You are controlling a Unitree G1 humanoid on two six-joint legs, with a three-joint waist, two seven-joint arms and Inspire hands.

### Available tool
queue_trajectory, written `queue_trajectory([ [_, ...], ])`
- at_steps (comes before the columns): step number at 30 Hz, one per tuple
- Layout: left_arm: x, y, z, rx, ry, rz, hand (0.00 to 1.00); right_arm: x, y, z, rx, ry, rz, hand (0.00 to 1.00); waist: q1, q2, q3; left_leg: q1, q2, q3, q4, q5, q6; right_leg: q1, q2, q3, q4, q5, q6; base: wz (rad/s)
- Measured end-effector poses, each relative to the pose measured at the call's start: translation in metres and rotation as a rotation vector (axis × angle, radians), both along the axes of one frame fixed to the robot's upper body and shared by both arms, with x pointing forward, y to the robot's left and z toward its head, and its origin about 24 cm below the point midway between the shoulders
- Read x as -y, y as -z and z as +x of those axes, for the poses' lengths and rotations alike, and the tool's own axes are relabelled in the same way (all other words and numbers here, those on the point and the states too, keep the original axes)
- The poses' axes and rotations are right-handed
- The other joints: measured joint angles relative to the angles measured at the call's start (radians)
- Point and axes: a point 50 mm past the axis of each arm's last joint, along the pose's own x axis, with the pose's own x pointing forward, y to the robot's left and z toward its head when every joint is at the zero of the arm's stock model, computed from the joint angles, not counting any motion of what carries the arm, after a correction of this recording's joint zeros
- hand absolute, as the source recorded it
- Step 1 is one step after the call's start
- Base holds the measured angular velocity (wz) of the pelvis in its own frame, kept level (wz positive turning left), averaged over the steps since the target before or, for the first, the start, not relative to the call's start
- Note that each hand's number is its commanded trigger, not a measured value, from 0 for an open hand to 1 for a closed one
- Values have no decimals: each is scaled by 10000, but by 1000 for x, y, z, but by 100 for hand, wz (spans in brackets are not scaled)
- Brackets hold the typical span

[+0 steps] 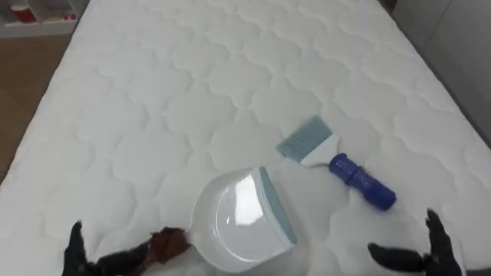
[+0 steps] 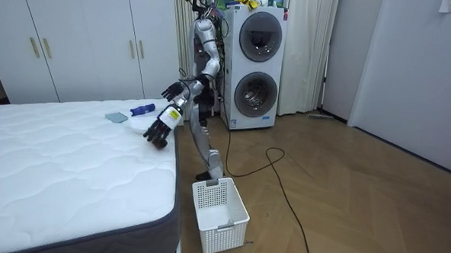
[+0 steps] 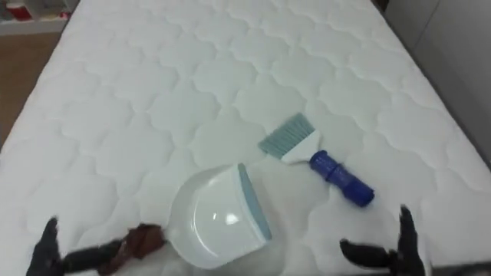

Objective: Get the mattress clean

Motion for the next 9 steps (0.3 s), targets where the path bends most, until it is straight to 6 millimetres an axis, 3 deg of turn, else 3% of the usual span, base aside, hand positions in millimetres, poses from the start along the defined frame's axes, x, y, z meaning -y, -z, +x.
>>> queue_trajectory([
  [1, -3, 4, -9, -377, -288, 55, 0, 2, 3, -5, -194, 145, 5, 0, 0, 46, -28, 19, -6, 0, -3, 0, 0, 19, -2, 9, -5, 1, 1, 0],
  [2, -10, 12, -33, -1254, -841, 94, 0, 5, 10, -19, -766, 445, 58, 0, 1, -46, 15, 71, -10, -2, -5, -1, 0, 88, -8, -2, -63, 4, 7, 0],
  [4, -16, 18, -63, -2267, -1538, 49, 0, 6, 17, -37, -1432, 945, 298, 0, 26, -56, -14, 159, -10, -3, -33, -2, -1, 232, -7, -12, -170, 8, 13, 0],
  [5, -18, 20, -82, -2845, -1918, 15, 0, 7, 23, -50, -1932, 1231, 475, 0, -2, -139, 17, 165, -10, -3, -32, -3, -1, 253, -9, -17, -203, 7, 13, 0],
  [9, -19, 24, -128, -4448, -2699, -414, 0, 8, 35, -80, -3189, 2028, 1211, 0, 26, -184, 21, 128, -11, 22, -37, -7, -5, 261, -11, -32, -327, 15, 27, 4],
])
